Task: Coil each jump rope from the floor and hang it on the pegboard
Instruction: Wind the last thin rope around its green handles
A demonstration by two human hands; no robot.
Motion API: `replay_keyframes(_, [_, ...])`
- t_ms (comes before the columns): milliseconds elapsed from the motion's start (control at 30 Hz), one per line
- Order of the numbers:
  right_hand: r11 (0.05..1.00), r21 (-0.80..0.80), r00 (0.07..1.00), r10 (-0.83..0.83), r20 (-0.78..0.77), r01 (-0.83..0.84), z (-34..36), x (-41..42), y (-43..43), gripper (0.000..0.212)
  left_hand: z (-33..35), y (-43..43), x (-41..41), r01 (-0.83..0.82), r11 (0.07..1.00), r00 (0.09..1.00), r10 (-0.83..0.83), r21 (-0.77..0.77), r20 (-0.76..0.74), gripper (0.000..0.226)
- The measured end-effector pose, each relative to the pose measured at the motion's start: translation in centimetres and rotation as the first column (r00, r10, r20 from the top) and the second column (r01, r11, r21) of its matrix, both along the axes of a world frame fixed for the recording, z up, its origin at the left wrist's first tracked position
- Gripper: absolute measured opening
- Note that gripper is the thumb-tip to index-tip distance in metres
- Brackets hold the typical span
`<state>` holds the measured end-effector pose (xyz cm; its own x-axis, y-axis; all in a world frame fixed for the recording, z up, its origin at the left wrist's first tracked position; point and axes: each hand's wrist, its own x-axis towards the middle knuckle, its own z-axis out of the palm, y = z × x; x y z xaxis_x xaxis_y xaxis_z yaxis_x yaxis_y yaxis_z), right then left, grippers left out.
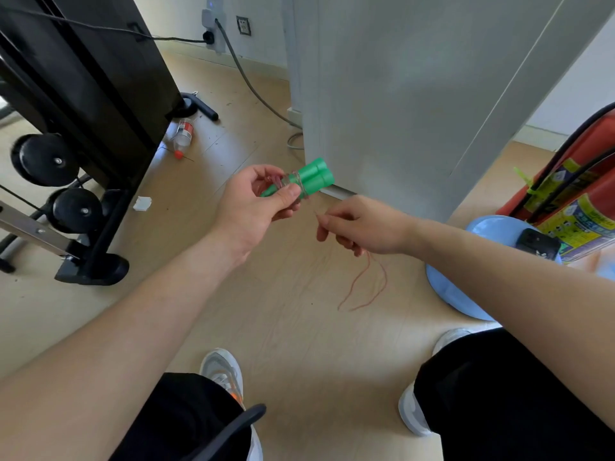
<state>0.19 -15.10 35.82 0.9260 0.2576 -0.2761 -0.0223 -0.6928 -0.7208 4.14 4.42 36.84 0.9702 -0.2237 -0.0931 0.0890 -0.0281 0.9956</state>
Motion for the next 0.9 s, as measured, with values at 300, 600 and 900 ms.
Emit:
replay_keyframes(300, [0.974, -0.187, 0.984, 0.146, 0.104, -0.124, 3.6, -1.1, 1.0, 0.036, -1.8, 0.1, 0.2, 0.011, 0.919, 0.966, -0.112, 0.395, 0.233, 0.031])
replay_keyframes(600, [0.848, -0.468, 0.963, 0.267, -0.030, -0.249, 1.4, -1.2, 2.4, 0.032, -0.9, -0.3, -0.3, -0.073, 0.997, 0.987, 0.069, -0.023, -0.143, 0.022])
replay_keyframes(900, [0.960, -0.250, 0.946, 0.191, 0.261, -0.125, 4.5, -0.4, 1.0, 0.030, -1.8, 0.0, -0.3, 0.179, 0.918, 0.967, -0.231, 0.353, 0.110, 0.026])
